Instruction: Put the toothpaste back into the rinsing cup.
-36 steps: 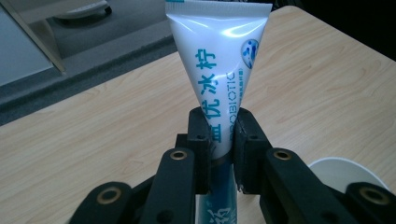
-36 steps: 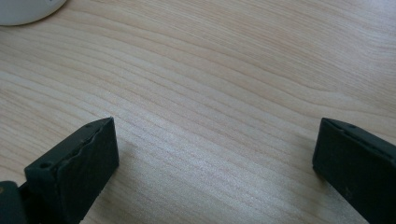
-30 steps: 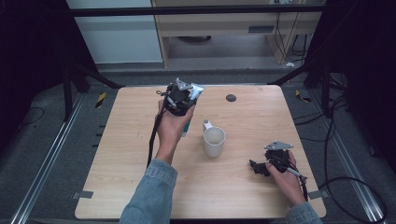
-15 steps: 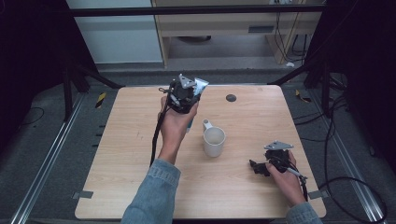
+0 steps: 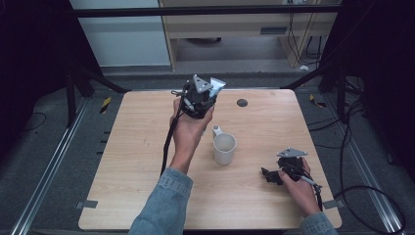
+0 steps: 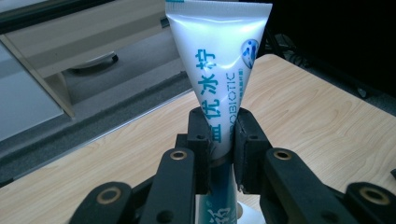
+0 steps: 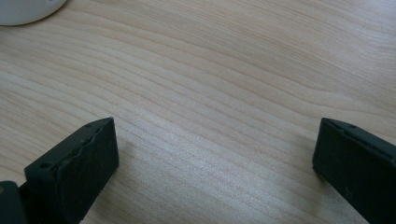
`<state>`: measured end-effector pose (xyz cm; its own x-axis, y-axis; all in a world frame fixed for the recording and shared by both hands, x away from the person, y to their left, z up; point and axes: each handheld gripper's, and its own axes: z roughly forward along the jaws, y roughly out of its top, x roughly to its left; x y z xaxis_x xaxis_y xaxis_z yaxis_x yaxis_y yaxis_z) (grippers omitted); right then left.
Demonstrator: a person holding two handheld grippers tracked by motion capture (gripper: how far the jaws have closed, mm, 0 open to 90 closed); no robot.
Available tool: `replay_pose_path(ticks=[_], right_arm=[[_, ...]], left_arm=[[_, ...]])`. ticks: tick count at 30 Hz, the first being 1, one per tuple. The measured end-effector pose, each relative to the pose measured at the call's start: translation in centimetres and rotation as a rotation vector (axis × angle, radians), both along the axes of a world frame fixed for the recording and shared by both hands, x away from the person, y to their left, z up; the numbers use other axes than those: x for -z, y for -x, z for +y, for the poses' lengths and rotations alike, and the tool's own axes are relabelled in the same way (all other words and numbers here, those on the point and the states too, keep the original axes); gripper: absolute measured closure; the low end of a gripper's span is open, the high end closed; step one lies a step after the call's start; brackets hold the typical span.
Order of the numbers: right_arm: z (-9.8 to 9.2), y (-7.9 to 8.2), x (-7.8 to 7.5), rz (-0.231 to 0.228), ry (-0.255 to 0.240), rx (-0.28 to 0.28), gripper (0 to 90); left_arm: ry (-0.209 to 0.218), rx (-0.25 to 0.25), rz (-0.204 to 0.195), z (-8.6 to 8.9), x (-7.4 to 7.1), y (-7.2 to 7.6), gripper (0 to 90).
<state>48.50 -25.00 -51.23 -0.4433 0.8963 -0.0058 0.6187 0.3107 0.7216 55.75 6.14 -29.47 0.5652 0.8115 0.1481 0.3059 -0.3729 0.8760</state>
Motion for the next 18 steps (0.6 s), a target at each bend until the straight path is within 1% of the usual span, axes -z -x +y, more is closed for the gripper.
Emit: replay_pose_path(ticks=[4,5,8,9,10,11,12,18], right_arm=[[0.0,0.0,0.0,0.0,-0.001,-0.001,0.5],[0.0,0.0,0.0,0.0,0.0,-0.001,0.6],[0.0,0.0,0.0,0.0,0.001,-0.001,0.6],[0.0,0.0,0.0,-0.001,0.002,0.0,0.6],[0.0,0.0,0.0,-0.001,0.001,-0.001,0.6],[0.0,0.0,0.0,-0.001,0.001,-0.001,0.6],[0.0,0.0,0.0,-0.001,0.001,-0.001,0.6],[0.0,0.0,0.0,0.0,0.001,0.0,0.6]], left_arm=[[0.011,0.01,-0.013,-0.3,-0.4,0.4,78.6],[0.022,0.015,-0.017,-0.6,-0.6,0.7,78.6],[0.022,0.026,-0.019,-0.9,-0.8,0.8,78.5],[0.017,0.032,-0.032,-1.2,-0.9,0.9,78.6],[0.015,0.033,-0.024,-1.3,-1.0,1.0,78.6],[0.016,0.035,-0.034,-1.3,-1.1,1.0,78.6],[0.016,0.035,-0.034,-1.3,-1.1,1.0,78.6],[0.037,0.045,-0.048,-1.6,-1.3,1.2,78.6]])
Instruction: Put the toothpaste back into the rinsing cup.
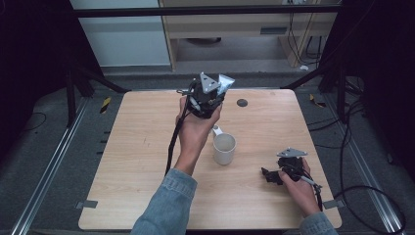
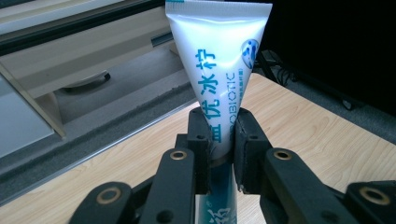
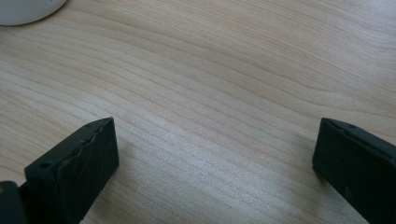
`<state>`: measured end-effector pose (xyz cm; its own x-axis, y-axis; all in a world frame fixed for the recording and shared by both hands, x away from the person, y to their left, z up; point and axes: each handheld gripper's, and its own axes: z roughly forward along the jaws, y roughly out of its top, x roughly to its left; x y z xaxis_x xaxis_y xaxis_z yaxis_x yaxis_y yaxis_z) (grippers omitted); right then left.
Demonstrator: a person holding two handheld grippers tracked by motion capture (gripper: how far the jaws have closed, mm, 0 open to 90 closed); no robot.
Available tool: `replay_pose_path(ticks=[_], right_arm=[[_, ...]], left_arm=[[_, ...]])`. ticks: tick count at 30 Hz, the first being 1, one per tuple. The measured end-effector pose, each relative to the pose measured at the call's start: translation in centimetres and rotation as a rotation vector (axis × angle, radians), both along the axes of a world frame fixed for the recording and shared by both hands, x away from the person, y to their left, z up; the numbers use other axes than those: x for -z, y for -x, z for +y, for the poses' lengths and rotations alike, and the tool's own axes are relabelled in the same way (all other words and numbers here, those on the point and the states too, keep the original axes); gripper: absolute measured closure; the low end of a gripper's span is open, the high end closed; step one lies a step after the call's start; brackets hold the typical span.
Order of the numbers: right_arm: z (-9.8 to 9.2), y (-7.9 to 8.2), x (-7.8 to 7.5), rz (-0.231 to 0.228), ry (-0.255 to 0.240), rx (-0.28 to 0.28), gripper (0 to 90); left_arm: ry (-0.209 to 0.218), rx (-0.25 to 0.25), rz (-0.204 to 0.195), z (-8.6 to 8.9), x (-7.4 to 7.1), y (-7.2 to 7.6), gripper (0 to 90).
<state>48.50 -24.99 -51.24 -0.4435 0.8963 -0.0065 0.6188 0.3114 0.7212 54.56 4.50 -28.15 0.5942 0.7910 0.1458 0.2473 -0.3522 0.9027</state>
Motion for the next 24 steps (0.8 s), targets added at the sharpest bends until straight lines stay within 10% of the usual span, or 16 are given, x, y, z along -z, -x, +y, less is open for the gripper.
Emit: replay_pose_path(ticks=[24], right_arm=[[0.0,0.0,0.0,0.001,0.004,-0.01,0.6]], left_arm=[[0.053,0.041,-0.018,-2.4,0.1,0.4,78.5]])
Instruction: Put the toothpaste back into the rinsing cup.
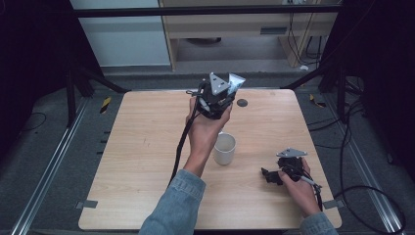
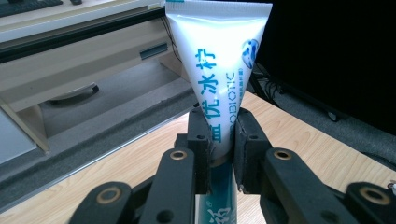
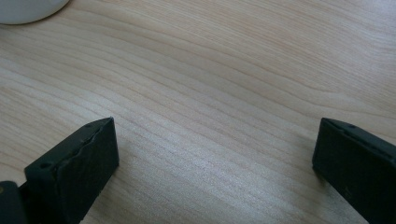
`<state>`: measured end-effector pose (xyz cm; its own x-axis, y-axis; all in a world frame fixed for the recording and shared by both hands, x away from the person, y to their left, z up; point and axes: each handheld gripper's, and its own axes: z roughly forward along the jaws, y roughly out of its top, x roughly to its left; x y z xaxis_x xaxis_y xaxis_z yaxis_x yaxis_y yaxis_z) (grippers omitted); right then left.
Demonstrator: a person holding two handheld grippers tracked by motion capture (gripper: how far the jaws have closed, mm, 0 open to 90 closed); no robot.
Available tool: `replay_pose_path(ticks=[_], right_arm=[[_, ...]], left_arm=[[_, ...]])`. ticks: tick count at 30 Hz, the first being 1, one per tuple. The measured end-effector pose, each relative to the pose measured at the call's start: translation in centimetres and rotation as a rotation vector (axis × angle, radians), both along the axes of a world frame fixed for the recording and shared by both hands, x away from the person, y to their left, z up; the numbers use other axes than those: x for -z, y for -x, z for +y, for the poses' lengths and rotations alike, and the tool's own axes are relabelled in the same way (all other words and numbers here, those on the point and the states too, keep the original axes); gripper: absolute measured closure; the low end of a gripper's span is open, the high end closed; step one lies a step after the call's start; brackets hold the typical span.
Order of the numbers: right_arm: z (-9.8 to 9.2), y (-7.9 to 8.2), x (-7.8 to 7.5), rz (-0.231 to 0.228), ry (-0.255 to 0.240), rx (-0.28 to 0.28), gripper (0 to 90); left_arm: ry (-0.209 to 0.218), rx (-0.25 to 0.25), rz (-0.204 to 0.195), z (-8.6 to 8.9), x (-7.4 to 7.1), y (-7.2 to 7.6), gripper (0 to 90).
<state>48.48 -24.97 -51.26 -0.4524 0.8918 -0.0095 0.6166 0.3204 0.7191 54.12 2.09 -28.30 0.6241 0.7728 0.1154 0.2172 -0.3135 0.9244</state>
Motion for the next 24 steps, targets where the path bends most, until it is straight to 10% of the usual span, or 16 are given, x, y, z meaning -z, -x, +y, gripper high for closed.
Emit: replay_pose_path(ticks=[24], right_arm=[[0.0,0.0,0.0,-0.003,0.003,-0.006,0.6]], left_arm=[[0.068,0.025,-0.015,-0.8,3.3,1.6,78.5]])
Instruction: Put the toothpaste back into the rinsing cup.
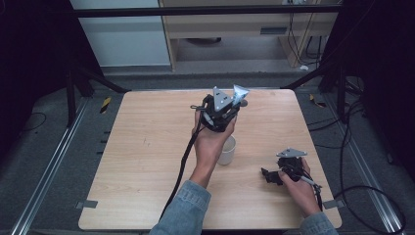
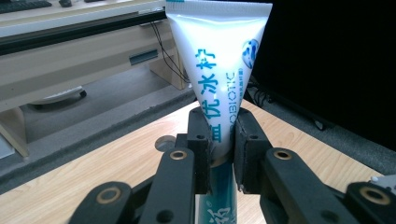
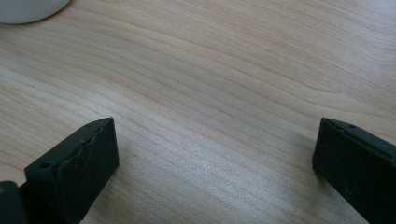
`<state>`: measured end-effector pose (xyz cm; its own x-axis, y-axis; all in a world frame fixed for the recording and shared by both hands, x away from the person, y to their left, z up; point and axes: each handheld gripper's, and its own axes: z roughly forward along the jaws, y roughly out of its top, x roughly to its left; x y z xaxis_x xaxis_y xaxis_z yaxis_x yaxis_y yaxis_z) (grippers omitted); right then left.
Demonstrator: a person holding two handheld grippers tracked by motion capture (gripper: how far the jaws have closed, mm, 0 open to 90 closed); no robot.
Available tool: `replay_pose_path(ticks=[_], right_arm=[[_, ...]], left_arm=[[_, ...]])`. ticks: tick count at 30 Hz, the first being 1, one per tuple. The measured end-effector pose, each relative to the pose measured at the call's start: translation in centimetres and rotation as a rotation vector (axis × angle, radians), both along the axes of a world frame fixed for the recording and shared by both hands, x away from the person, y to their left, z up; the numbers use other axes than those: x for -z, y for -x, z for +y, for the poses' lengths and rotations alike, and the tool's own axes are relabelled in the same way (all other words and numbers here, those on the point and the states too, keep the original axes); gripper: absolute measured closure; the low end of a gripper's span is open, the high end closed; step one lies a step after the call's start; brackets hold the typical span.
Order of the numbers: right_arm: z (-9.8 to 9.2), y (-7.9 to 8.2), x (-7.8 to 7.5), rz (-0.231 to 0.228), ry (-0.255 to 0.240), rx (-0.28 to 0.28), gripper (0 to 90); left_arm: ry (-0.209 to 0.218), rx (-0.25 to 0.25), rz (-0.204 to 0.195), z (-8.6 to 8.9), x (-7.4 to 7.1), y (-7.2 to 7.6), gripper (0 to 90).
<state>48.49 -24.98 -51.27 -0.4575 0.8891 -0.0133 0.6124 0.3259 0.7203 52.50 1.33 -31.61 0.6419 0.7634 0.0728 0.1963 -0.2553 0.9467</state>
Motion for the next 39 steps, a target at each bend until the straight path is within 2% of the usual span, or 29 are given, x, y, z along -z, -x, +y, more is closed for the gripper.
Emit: replay_pose_path(ticks=[16,25,27,36,39], right_arm=[[0.0,0.0,0.0,-0.001,0.001,-0.002,0.6],[0.0,0.0,0.0,0.0,-0.008,0.003,0.6],[0.0,0.0,0.0,-0.005,-0.002,0.0,0.6],[0.0,0.0,0.0,-0.005,-0.003,0.0,0.6],[0.0,0.0,0.0,-0.005,-0.002,0.0,0.6]], left_arm=[[0.02,0.007,-0.011,0.0,1.3,0.4,78.4],[0.043,0.006,-0.031,0.6,2.7,0.6,78.4],[0.052,0.006,-0.028,0.8,3.0,0.6,78.3],[0.044,0.007,-0.031,0.8,3.8,0.8,78.3],[0.043,0.002,-0.015,1.1,4.5,0.7,78.3]])
